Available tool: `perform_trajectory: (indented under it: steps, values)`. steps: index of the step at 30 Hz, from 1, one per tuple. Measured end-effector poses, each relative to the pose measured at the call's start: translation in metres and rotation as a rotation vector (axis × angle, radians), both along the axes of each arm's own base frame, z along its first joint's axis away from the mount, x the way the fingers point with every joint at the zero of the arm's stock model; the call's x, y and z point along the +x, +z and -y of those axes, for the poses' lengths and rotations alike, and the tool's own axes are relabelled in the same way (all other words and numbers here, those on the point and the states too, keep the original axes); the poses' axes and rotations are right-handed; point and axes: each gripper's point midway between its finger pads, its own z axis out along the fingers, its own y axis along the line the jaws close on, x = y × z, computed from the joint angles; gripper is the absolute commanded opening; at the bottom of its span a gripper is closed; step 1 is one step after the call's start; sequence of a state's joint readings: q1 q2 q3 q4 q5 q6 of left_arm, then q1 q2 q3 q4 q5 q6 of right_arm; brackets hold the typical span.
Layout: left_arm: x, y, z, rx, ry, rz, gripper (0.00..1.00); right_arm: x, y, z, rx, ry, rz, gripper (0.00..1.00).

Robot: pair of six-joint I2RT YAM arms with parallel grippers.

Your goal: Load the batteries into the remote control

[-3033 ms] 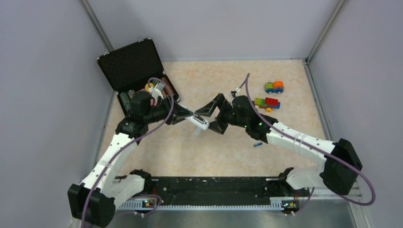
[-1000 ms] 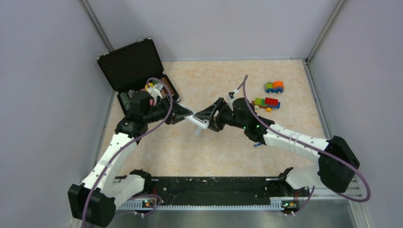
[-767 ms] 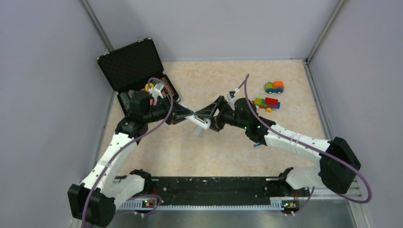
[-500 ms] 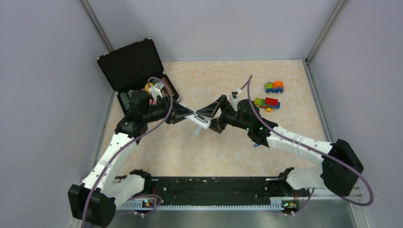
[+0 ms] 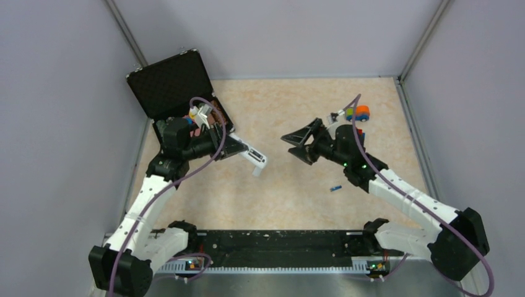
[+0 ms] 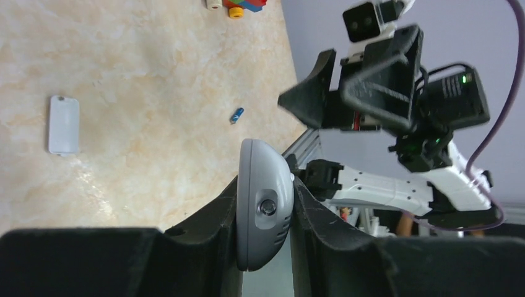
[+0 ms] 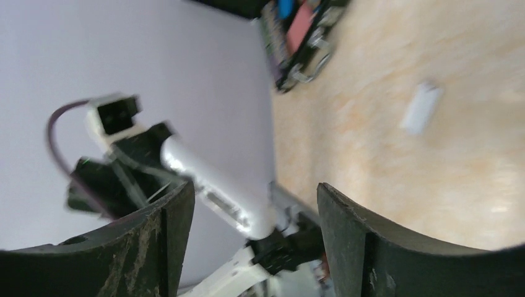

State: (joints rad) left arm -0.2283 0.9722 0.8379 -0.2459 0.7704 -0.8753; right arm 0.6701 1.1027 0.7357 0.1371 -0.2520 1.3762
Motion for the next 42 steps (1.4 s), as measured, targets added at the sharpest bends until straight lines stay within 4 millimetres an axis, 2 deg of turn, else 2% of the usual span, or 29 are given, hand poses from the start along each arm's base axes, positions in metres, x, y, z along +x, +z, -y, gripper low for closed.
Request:
perform_trajectory:
  steps: [2,4,7,11,15,20,24,29,31,34,42]
  values:
    - [-0.004,0.003,-0.002,0.026,-0.018,0.067,0.00,0.015,-0.012,0.031,-0.087,-0.069,0.019,0.71]
    - [-0.010,0.014,-0.004,0.039,-0.034,0.162,0.00,0.032,-0.029,0.067,-0.212,-0.154,0.035,0.71]
    - [-0.019,0.032,-0.007,0.048,-0.049,0.302,0.00,0.043,-0.062,0.111,-0.432,-0.231,0.013,0.69]
    - [-0.024,0.040,-0.009,0.068,-0.062,0.394,0.00,0.036,-0.100,0.154,-0.696,-0.288,-0.071,0.55]
    - [-0.019,0.035,-0.009,0.083,-0.067,0.393,0.00,0.020,-0.129,0.182,-0.858,-0.312,-0.175,0.47]
    - [-0.017,0.029,-0.009,0.090,-0.061,0.380,0.00,0.000,-0.156,0.202,-0.950,-0.335,-0.289,0.47]
    - [-0.014,0.019,-0.011,0.101,-0.043,0.358,0.00,-0.028,-0.186,0.215,-0.973,-0.362,-0.406,0.46]
    - [-0.009,0.008,-0.012,0.115,-0.020,0.325,0.00,-0.057,-0.215,0.218,-0.945,-0.368,-0.544,0.44]
    - [-0.007,0.004,-0.013,0.119,-0.012,0.314,0.00,-0.062,-0.221,0.216,-0.928,-0.368,-0.580,0.44]
    - [-0.006,0.000,-0.014,0.124,-0.004,0.304,0.00,-0.064,-0.226,0.212,-0.901,-0.373,-0.615,0.44]
    - [-0.005,-0.002,-0.014,0.126,0.001,0.307,0.00,-0.053,-0.231,0.201,-0.845,-0.393,-0.638,0.42]
